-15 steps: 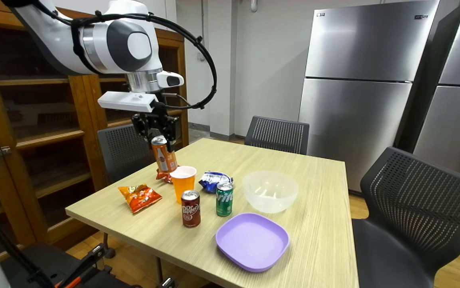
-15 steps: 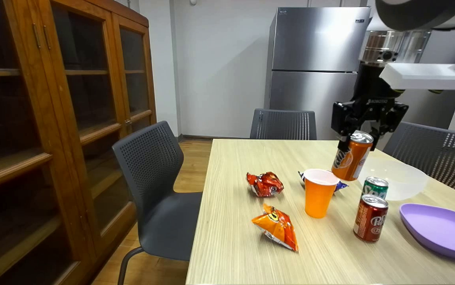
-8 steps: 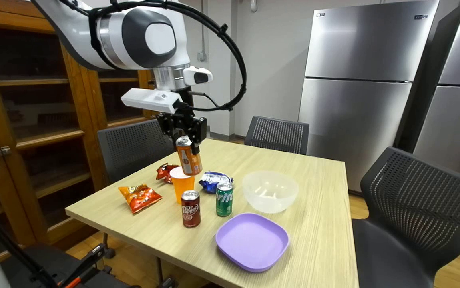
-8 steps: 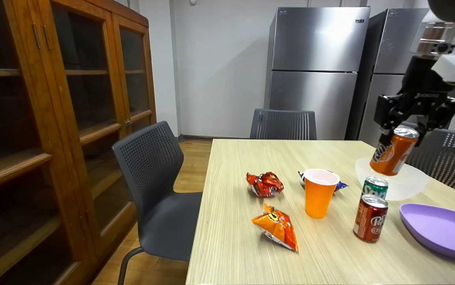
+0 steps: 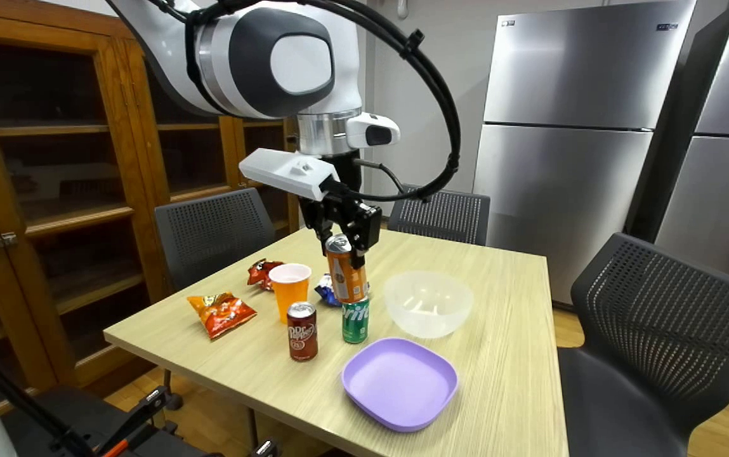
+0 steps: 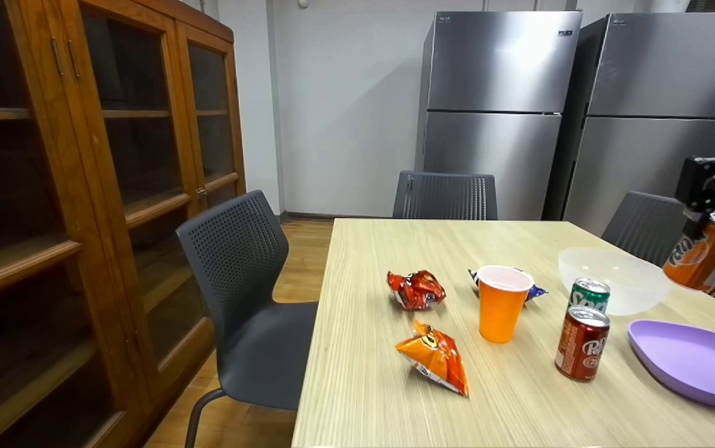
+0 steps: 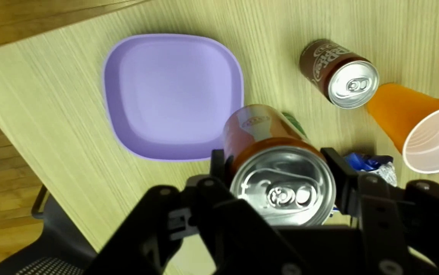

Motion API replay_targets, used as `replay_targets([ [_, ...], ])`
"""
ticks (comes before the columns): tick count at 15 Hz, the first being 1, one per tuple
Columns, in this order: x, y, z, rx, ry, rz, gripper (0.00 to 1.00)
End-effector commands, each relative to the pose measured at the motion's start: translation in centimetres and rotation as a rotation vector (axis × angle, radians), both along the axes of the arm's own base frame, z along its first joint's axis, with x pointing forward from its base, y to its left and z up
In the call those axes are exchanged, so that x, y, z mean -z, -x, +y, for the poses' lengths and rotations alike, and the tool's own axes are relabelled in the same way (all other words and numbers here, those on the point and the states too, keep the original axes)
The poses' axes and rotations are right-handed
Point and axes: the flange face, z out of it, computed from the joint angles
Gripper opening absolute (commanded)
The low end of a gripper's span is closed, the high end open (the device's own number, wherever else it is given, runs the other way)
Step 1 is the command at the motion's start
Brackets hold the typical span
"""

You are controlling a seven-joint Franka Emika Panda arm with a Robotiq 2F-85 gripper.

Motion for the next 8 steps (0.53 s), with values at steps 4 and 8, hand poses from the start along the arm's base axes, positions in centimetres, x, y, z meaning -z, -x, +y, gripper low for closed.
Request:
replay_targets([
  [4,1.5,0.9,-5.9,0.108,-0.008,0.040,0.38],
  [8,3.1,0.3,-8.3,0.168,-0.006,0.082,0.38],
])
